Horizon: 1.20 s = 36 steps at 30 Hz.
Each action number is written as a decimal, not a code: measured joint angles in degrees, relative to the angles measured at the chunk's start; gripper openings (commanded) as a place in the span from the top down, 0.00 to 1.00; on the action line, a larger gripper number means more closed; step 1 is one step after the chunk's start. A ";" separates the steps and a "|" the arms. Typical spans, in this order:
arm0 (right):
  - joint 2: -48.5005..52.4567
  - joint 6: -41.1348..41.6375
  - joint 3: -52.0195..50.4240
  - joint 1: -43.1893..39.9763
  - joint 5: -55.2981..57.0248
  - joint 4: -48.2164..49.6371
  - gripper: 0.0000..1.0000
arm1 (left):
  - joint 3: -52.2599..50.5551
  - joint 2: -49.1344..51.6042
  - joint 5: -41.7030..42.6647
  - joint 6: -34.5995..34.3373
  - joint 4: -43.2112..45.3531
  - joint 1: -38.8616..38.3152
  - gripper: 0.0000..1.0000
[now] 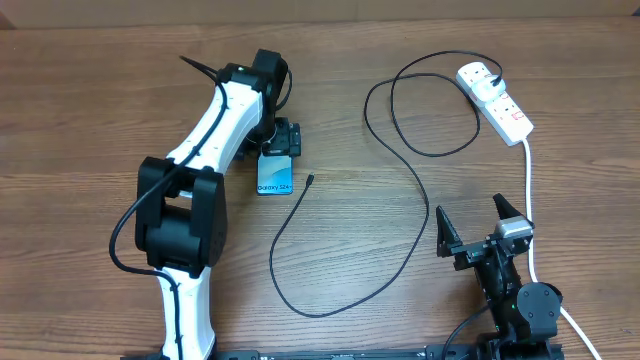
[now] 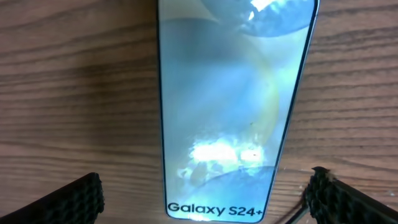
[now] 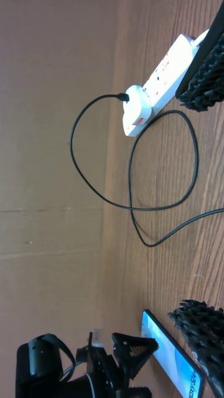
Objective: Plug charger to phone and switch on socket
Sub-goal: 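Close the left gripper on the phone's long edges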
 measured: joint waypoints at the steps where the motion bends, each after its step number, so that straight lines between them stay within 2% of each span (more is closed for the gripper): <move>1: 0.00 0.00 0.00 0.00 0.00 0.04 0.00 | -0.63 0.00 0.02 0.31 0.74 -0.09 0.00; 10: 0.00 0.00 0.00 0.00 0.00 0.02 0.00 | -6.93 0.00 -0.92 -0.92 6.75 -1.25 0.00; 29: 0.00 -0.02 0.00 0.00 0.00 0.00 0.00 | -9.94 -0.33 -1.01 -1.53 12.41 -1.51 0.00; 36: 0.00 -0.02 0.00 0.00 0.00 0.02 0.00 | -11.04 -0.83 -0.09 -2.21 13.42 -1.49 0.06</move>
